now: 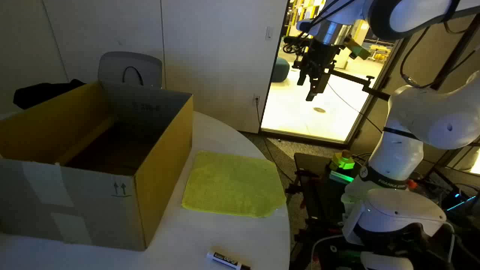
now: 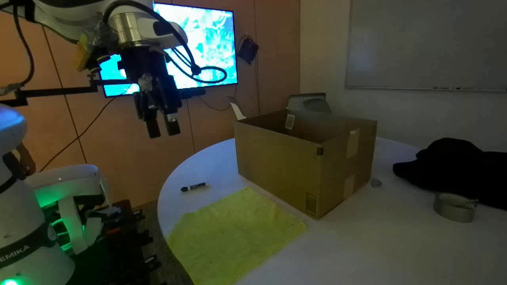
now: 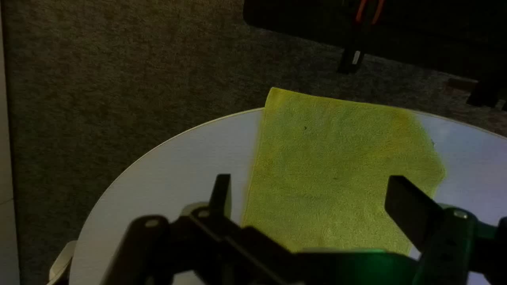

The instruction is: Put the marker on the towel, fold the towel, and then put the folded towel in the box

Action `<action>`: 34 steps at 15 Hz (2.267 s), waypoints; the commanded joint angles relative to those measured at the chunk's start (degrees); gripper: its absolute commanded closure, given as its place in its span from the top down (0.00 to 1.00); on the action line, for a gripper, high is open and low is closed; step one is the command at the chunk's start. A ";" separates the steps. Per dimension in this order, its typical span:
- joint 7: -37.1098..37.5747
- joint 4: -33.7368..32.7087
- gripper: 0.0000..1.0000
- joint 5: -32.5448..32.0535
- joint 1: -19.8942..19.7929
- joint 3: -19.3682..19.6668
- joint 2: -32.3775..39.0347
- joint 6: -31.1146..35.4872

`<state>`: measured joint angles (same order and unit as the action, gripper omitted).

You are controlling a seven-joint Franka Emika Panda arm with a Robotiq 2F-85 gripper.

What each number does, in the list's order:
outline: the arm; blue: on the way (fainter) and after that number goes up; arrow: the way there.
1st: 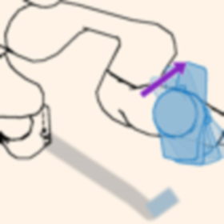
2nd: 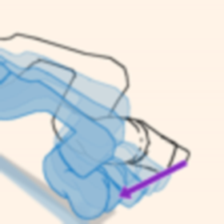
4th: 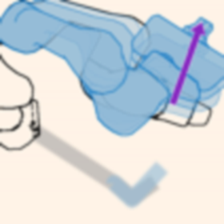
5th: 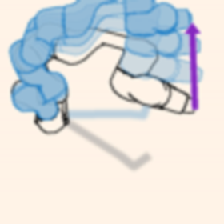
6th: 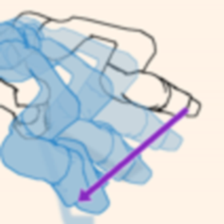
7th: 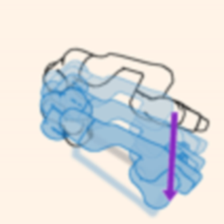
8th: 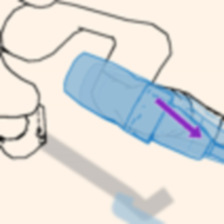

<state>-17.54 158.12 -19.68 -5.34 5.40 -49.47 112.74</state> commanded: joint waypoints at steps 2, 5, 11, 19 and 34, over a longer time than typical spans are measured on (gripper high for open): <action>0.47 -0.24 1.00 -0.48 0.78 0.61 -0.06 -0.35; 0.85 -0.35 1.00 -0.48 1.55 -0.24 1.16 0.27; 4.80 0.10 1.00 1.96 8.73 -5.40 9.39 8.58; 18.02 -1.82 1.00 10.88 16.64 -15.35 33.93 28.93; 45.35 -17.32 1.00 10.88 23.14 -17.90 68.58 52.74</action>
<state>23.47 145.13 -7.39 15.55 -14.00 13.62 163.75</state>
